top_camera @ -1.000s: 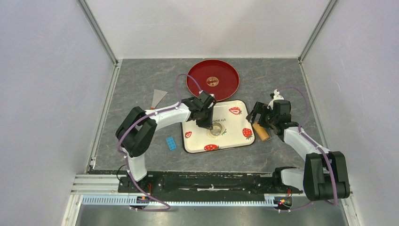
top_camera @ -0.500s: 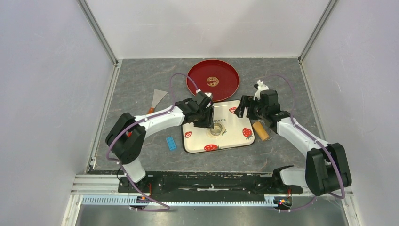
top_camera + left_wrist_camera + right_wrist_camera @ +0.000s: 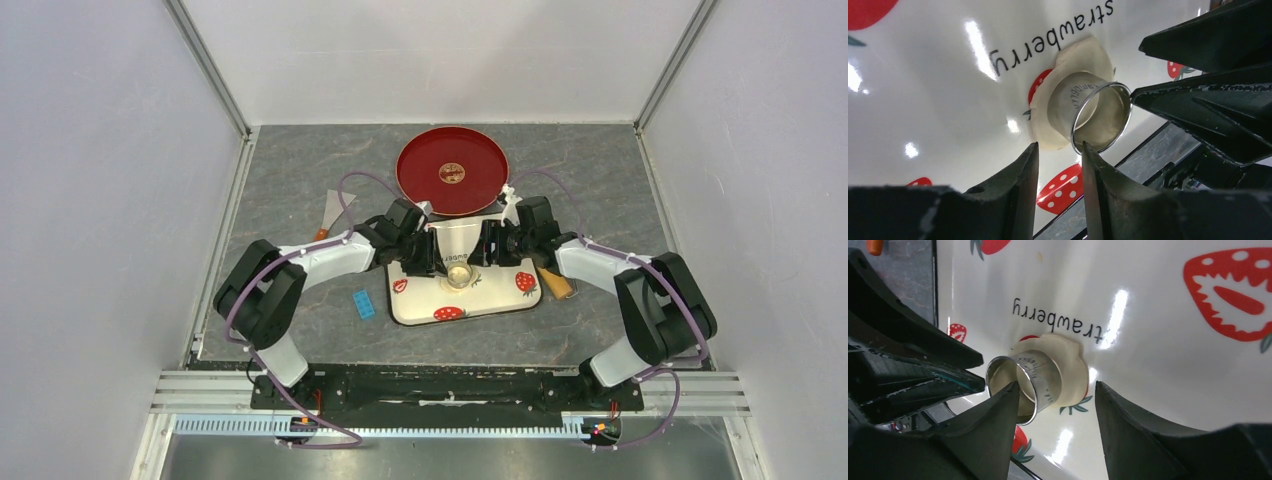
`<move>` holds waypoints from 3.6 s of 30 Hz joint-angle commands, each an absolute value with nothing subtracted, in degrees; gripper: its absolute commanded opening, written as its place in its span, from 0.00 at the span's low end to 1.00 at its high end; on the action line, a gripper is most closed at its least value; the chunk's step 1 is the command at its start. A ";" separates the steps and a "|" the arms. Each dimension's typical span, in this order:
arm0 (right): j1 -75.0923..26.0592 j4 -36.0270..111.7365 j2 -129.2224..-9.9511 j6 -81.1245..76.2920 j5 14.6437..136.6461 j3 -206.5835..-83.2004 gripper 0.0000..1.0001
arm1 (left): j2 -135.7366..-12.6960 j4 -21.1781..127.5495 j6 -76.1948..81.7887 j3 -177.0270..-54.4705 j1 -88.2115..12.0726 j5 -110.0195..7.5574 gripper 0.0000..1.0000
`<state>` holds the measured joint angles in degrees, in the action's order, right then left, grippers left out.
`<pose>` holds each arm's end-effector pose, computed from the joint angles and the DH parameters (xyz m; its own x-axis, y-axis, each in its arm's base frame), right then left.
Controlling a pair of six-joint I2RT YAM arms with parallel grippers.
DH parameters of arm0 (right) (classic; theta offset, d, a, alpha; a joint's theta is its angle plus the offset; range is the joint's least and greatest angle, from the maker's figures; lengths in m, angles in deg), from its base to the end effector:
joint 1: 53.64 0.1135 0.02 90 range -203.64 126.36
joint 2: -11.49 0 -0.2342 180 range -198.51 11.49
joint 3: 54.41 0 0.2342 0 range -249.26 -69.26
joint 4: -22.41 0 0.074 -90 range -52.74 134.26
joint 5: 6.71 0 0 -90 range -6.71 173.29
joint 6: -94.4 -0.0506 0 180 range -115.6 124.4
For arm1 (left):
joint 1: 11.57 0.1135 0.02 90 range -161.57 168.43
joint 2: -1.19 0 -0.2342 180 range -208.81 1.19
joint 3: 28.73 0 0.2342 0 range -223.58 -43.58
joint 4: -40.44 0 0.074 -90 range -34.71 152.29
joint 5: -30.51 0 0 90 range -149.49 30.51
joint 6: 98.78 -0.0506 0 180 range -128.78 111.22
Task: Roll out the dumpling wrappers from the dough
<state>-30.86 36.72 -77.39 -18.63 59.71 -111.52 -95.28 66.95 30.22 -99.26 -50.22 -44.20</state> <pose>0.2669 0.1341 0.1376 -0.8501 0.0319 -0.5256 -0.3022 0.7879 0.5365 0.2508 -0.2177 0.1464 -0.9393 -0.0261 -0.3421 0.1761 0.8191 -0.5460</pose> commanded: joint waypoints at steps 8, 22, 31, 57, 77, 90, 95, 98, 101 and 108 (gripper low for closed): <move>-29.79 32.44 -79.29 -18.95 54.24 -112.91 0.39 | -99.50 63.87 30.80 -104.34 -50.42 -40.55 0.38; -25.93 41.37 -83.76 -13.89 58.67 -117.69 0.10 | -102.35 67.59 28.25 -105.81 -50.42 -42.79 0.14; -23.94 42.28 -82.91 -12.23 64.30 -116.77 0.00 | -104.77 67.27 28.11 -105.63 -50.42 -43.31 0.02; -20.09 39.18 -80.45 -11.55 67.42 -109.86 0.00 | -104.44 66.04 27.07 -101.32 -51.56 -47.09 0.02; -19.04 42.33 -80.00 -12.20 72.66 -104.00 0.00 | -106.27 65.60 30.40 -95.19 -51.56 -51.79 0.02; -18.31 43.78 -80.64 -11.93 73.34 -102.92 0.00 | -106.92 64.22 31.02 -93.47 -51.12 -52.36 0.02; -17.42 44.38 -81.17 -11.93 74.17 -102.48 0.00 | -107.11 63.32 31.47 -92.80 -50.86 -52.64 0.02; -16.69 45.31 -81.33 -11.80 75.50 -102.27 0.00 | -106.84 63.11 31.56 -92.59 -50.86 -52.64 0.02; -16.01 45.87 -81.42 -11.85 76.73 -102.04 0.00 | -106.74 62.85 31.65 -92.27 -50.78 -52.64 0.02; -14.45 47.31 -82.60 -11.79 78.58 -102.04 0.00 | -106.56 62.50 31.77 -91.83 -50.73 -52.46 0.02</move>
